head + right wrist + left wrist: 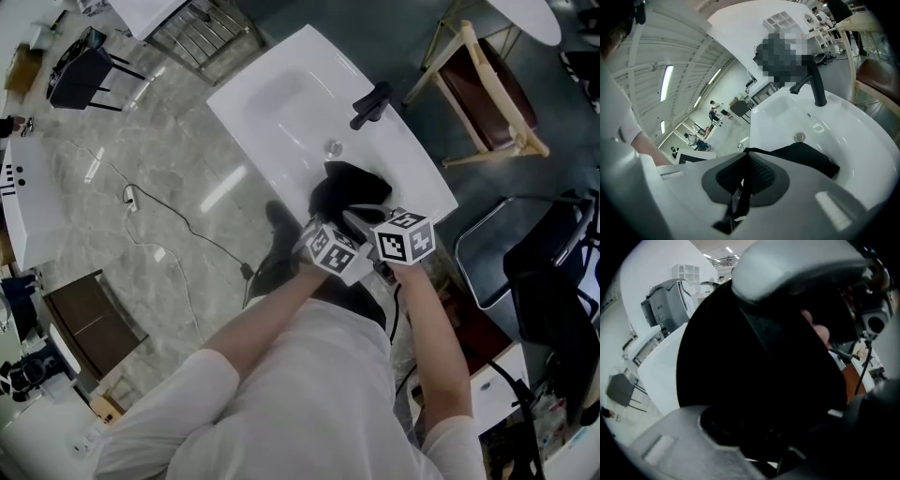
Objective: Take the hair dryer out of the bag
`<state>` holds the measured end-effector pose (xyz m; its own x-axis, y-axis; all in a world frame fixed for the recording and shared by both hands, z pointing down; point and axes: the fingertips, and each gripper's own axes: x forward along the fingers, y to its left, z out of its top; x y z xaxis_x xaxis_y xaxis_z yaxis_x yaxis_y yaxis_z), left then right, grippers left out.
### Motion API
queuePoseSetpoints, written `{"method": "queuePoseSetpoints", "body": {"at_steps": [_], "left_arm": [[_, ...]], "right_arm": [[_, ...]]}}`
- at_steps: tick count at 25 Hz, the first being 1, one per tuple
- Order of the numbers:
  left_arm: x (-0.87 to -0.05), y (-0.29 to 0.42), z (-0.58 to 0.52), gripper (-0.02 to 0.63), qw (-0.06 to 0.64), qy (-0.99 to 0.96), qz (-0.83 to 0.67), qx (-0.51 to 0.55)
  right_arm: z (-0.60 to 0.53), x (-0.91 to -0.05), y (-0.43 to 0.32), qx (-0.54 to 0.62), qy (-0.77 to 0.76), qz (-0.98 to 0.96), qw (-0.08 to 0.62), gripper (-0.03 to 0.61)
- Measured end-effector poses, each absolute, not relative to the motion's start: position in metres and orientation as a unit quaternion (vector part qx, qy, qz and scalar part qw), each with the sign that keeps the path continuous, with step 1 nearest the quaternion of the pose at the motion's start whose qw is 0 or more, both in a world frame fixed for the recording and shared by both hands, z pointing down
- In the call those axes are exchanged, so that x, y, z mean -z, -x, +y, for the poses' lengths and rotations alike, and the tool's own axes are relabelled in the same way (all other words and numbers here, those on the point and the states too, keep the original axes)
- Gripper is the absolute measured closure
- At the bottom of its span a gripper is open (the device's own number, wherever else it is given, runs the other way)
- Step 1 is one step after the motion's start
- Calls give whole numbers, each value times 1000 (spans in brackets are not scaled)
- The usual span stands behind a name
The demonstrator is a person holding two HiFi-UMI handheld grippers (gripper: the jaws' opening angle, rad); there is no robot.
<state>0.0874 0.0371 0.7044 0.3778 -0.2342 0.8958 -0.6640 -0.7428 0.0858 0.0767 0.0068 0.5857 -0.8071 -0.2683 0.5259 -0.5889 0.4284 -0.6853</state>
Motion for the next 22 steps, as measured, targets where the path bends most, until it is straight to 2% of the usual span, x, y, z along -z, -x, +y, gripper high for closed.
{"method": "queuePoseSetpoints", "body": {"at_steps": [4, 12, 22], "left_arm": [[-719, -79, 35, 400, 197, -788, -281, -512], [-738, -84, 34, 362, 246, -761, -267, -538], [-730, -74, 29, 390, 266, -780, -249, -509]], "right_arm": [[10, -599, -84, -481, -276, -813, 181, 566], [11, -621, -92, -521, -297, -780, 178, 566], [1, -633, -98, -525, -317, -769, 182, 565]]}}
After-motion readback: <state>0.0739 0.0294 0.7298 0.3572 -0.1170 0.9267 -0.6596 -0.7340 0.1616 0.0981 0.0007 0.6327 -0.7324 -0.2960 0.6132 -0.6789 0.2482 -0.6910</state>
